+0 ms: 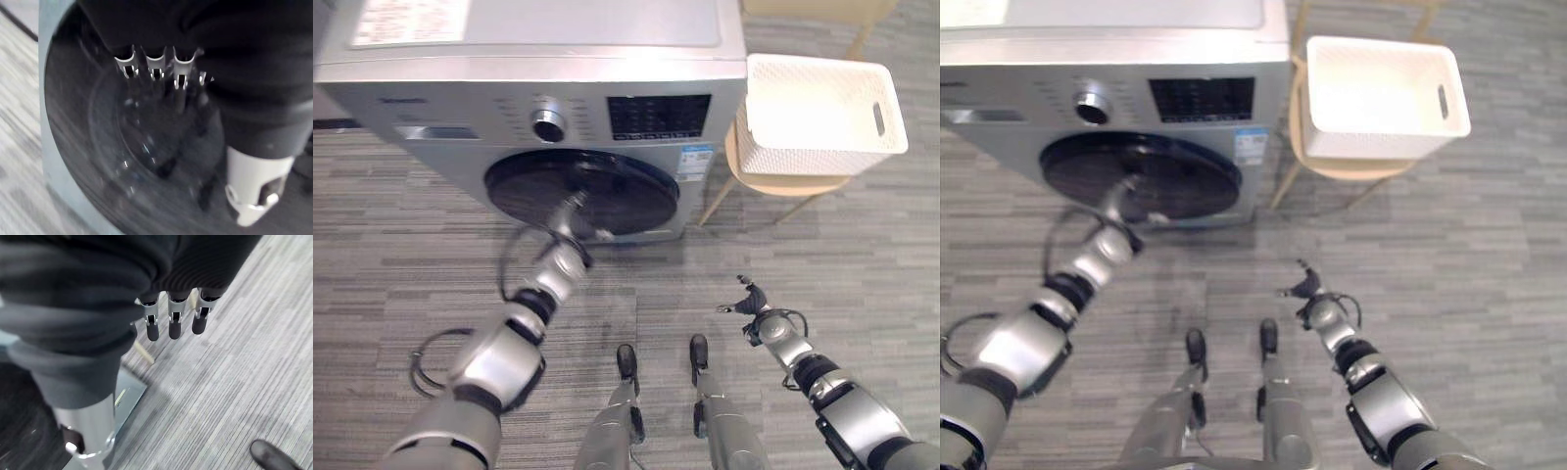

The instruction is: Grab the laundry basket,head to the washer,open it,put in the laundry and shut it.

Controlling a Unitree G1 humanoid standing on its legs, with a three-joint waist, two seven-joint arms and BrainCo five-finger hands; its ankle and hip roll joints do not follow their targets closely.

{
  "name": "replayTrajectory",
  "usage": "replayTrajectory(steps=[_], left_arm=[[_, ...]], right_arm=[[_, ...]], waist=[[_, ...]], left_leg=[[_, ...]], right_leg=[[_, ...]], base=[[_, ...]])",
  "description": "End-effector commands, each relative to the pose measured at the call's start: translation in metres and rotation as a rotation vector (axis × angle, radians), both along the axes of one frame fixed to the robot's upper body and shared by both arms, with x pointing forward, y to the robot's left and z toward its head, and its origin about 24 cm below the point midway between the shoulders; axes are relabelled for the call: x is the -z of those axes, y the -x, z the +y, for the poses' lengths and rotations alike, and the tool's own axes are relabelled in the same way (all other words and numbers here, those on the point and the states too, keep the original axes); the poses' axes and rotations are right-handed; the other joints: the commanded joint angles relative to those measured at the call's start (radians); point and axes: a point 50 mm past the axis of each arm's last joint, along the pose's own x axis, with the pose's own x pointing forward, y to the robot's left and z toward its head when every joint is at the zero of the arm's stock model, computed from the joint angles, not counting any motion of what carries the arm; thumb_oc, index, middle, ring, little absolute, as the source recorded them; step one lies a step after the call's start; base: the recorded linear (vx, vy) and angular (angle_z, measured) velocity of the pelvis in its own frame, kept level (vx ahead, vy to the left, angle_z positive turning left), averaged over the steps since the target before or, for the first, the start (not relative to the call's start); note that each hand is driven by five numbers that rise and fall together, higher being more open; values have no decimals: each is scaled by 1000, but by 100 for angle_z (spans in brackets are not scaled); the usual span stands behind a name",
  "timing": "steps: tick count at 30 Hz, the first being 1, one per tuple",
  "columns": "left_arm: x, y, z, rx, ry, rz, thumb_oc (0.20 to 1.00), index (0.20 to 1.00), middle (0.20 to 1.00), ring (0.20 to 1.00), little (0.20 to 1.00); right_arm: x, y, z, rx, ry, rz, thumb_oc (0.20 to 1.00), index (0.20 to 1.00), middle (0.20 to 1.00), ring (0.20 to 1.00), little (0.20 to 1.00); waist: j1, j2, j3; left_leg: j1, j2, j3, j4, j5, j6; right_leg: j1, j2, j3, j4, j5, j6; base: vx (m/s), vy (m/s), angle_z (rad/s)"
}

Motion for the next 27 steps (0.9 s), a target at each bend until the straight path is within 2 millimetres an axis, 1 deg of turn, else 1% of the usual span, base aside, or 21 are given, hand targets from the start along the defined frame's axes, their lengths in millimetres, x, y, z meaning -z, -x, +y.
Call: replayTrajectory(steps=[1, 3, 6, 7, 8, 9, 10, 11, 12, 13, 14, 15, 16, 17, 19, 20, 21, 22, 24, 25, 27], left_arm=[[-37, -2, 27, -80, -75, -113, 1000, 1000, 1000, 1000, 1000], [-37, 1, 32, -90, -70, -124, 1000, 1000, 1000, 1000, 1000], [-17, 6, 27, -58, -52, -104, 1000, 1000, 1000, 1000, 1000], [-17, 6, 27, -58, -52, -104, 1000, 1000, 1000, 1000, 1000], [7, 14, 19, -22, 8, -90, 1000, 1000, 1000, 1000, 1000], [7, 14, 19, -22, 8, -90, 1000, 1000, 1000, 1000, 1000], [40, 29, 9, 13, 92, -52, 1000, 1000, 1000, 1000, 1000], [61, 41, 3, 29, 158, -19, 1000, 1000, 1000, 1000, 1000], [61, 41, 3, 29, 158, -19, 1000, 1000, 1000, 1000, 1000], [74, 57, 17, -3, 232, -4, 1000, 1000, 1000, 1000, 1000], [108, 87, 17, 5, 295, 71, 1000, 1000, 1000, 1000, 1000], [108, 87, 16, 5, 295, 72, 1000, 1000, 1000, 1000, 1000], [123, 102, 17, -11, 365, 106, 1000, 1000, 1000, 1000, 1000], [158, 142, 27, -90, 442, 217, 1000, 1000, 1000, 1000, 1000], [180, 166, 29, -140, 491, 298, 1000, 1000, 1000, 1000, 1000], [190, 180, 34, -172, 486, 343, 1000, 1000, 1000, 1000, 1000], [197, 188, 35, -195, 506, 377, 1000, 1000, 1000, 1000, 1000], [206, 199, 34, -229, 528, 410, 1000, 1000, 1000, 1000, 1000], [219, 212, 32, -268, 543, 465, 1000, 1000, 1000, 1000, 1000], [235, 230, 32, -330, 569, 539, 1000, 1000, 1000, 1000, 1000], [245, 244, 32, -384, 593, 587, 1000, 1000, 1000, 1000, 1000]], right_arm=[[-10, -3, -19, 39, 1, -58, 1000, 1000, 1000, 1000, 1000], [1, 8, -22, 42, -1, -34, 1000, 1000, 1000, 1000, 1000], [16, 24, -25, 46, -1, 12, 1000, 1000, 1000, 1000, 1000], [16, 24, -25, 46, -1, 12, 1000, 1000, 1000, 1000, 1000], [23, 31, -27, 54, -2, 32, 1000, 1000, 1000, 1000, 1000], [23, 31, -27, 54, -2, 32, 1000, 1000, 1000, 1000, 1000], [24, 35, -30, 70, -10, 37, 1000, 1000, 1000, 1000, 1000], [24, 36, -32, 77, -15, 37, 1000, 1000, 1000, 1000, 1000], [24, 36, -32, 77, -15, 37, 1000, 1000, 1000, 1000, 1000], [40, 72, -79, 142, 16, 147, 1000, 1000, 1000, 1000, 1000], [40, 101, -117, 239, 95, 185, 1000, 1000, 1000, 1000, 1000], [40, 101, -117, 239, 96, 186, 1000, 1000, 1000, 1000, 1000], [47, 114, -113, 222, 91, 194, 1000, 1000, 1000, 1000, 1000], [45, 126, -116, 229, 96, 190, 1000, 1000, 1000, 1000, 1000], [45, 124, -112, 227, 84, 175, 1000, 1000, 1000, 1000, 1000], [39, 120, -115, 240, 78, 144, 1000, 1000, 1000, 1000, 1000], [38, 119, -113, 234, 77, 139, 1000, 1000, 1000, 1000, 1000], [40, 119, -112, 241, 80, 149, 1000, 1000, 1000, 1000, 1000], [46, 123, -114, 265, 78, 175, 1000, 1000, 1000, 1000, 1000], [59, 133, -115, 300, 68, 240, 1000, 1000, 1000, 1000, 1000], [69, 144, -116, 327, 61, 298, 1000, 1000, 1000, 1000, 1000]], waist=[[12, 12, 39], [7, 20, 39], [8, 30, 28], [8, 30, 28], [14, 38, 16], [14, 38, 13], [22, 43, -2], [26, 46, -8], [26, 46, -9], [17, 45, -14], [2, 37, -25], [2, 37, -29], [2, 39, -33], [3, 43, -53], [6, 48, -73], [6, 51, -82], [9, 53, -87], [10, 56, -91], [14, 61, -101], [17, 63, -109], [19, 63, -120]], left_leg=[[-19, 11, -93, 48, -53, -45], [-9, 11, -94, 41, -53, -47], [13, 8, -94, 33, -57, -49], [14, 8, -95, 33, -57, -49], [50, 8, -94, 23, -64, -50], [46, 8, -94, 24, -62, -50], [76, 7, -93, 18, -67, -51], [97, 7, -92, 14, -69, -52], [96, 7, -92, 14, -69, -52], [113, 8, -89, 10, -69, -54], [150, 9, -87, -3, -72, -54], [146, 9, -87, -2, -71, -54], [165, 11, -82, -6, -71, -54], [191, 13, -80, -14, -69, -52], [216, 12, -75, -17, -73, -52], [228, 11, -72, -18, -76, -52], [241, 12, -71, -16, -78, -52], [253, 12, -70, -14, -79, -52], [273, 11, -67, -11, -85, -53], [294, 13, -67, -8, -89, -54], [311, 14, -70, -9, -91, -55]], right_leg=[[13, -8, -26, 101, -132, 53], [23, -11, -26, 94, -134, 54], [39, -11, -24, 89, -141, 53], [40, -11, -24, 89, -141, 53], [73, -9, -24, 85, -153, 51], [69, -9, -24, 84, -151, 51], [98, -5, -25, 80, -160, 48], [119, -3, -26, 77, -167, 46], [118, -3, -26, 77, -167, 46], [134, -1, -28, 76, -172, 46], [169, 4, -26, 70, -181, 44], [165, 4, -26, 69, -179, 44], [183, 5, -26, 71, -184, 44], [212, 7, -23, 68, -191, 41], [236, 7, -23, 65, -197, 38], [248, 7, -21, 64, -201, 37], [263, 6, -21, 64, -206, 37], [273, 7, -19, 65, -209, 36], [295, 6, -22, 68, -218, 32], [320, 4, -31, 74, -230, 29], [342, 4, -43, 74, -236, 26]], base=[[13, 2, -26], [19, 1, -21], [17, -14, 4], [55, -38, 5], [44, -25, 4], [86, -47, 4], [59, -46, 2], [61, -46, 0], [38, -42, -3], [30, -58, -2], [28, -59, 5], [26, -60, 14], [15, -65, 4], [32, -79, -3], [30, -59, -15], [22, -53, -11], [-10, -55, -6], [-16, -44, 1], [-7, -43, 8], [12, -66, 12], [18, -63, 11]])
